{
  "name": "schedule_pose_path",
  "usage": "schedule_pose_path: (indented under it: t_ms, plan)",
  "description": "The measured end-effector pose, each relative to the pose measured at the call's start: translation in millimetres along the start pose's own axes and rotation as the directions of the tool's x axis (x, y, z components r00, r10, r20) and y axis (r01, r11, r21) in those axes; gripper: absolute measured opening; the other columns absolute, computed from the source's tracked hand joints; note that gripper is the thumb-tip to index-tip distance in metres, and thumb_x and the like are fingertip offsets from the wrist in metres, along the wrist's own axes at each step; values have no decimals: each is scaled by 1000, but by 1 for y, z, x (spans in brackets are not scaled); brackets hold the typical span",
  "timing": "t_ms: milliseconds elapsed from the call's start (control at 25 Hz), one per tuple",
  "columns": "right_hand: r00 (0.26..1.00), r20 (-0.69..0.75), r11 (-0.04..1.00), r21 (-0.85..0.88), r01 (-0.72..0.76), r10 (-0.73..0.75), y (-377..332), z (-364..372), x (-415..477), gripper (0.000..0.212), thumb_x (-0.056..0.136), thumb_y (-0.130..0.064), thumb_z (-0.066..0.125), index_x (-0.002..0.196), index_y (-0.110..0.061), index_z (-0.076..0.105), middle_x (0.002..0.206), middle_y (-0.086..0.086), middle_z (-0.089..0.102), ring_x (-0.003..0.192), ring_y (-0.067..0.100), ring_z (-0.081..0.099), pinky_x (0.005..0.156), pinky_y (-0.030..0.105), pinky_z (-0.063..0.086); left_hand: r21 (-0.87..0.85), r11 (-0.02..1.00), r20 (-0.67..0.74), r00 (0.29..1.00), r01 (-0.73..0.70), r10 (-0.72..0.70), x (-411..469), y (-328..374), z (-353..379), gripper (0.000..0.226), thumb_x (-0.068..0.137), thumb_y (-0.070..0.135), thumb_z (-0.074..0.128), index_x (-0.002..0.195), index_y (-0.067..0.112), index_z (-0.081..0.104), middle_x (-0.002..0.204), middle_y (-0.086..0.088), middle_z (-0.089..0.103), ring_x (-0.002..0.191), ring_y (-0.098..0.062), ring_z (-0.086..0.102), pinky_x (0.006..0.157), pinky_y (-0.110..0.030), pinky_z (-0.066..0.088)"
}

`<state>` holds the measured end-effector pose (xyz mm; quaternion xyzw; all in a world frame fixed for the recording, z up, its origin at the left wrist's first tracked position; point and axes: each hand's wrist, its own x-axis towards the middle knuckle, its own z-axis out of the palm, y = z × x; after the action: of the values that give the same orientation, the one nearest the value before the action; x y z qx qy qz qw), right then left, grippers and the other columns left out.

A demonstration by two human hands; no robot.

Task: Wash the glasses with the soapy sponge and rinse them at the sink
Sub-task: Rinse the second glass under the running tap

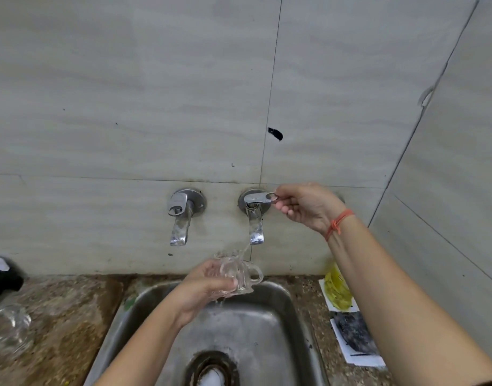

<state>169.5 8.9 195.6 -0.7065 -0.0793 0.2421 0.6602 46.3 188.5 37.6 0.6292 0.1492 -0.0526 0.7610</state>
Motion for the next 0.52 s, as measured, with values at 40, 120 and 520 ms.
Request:
schedule_pose_path:
  t_ms: [40, 120, 520]
  plan:
    - [1000, 9, 1000, -24, 11, -11, 0, 0, -3, 24, 90, -6, 55, 68, -1, 61, 43, 2, 59, 33, 4, 49, 35, 11, 41, 82, 997, -60, 998, -7, 12, -3, 1, -3, 81, 35, 19, 87, 111, 11, 60, 102, -11, 71, 90, -24, 68, 83, -37, 52]
    - [998, 63, 998, -57, 25, -22, 2, 2, -11, 24, 89, -4, 55, 67, 1, 63, 46, 4, 61, 35, 5, 52, 36, 12, 43, 177, 984, -140, 989, -24, 50, -8, -1, -12, 83, 28, 21, 84, 107, 11, 60, 99, -10, 72, 90, -24, 67, 83, -38, 53]
    - [999, 31, 999, -48, 13, -12, 16, 38, -33, 19, 89, -2, 58, 72, 4, 65, 48, 6, 63, 36, 6, 56, 38, 13, 46, 306, 946, -265, 945, -106, 191, -49, -12, -43, 84, 23, 25, 85, 103, 15, 63, 104, -7, 70, 98, -23, 66, 91, -35, 52]
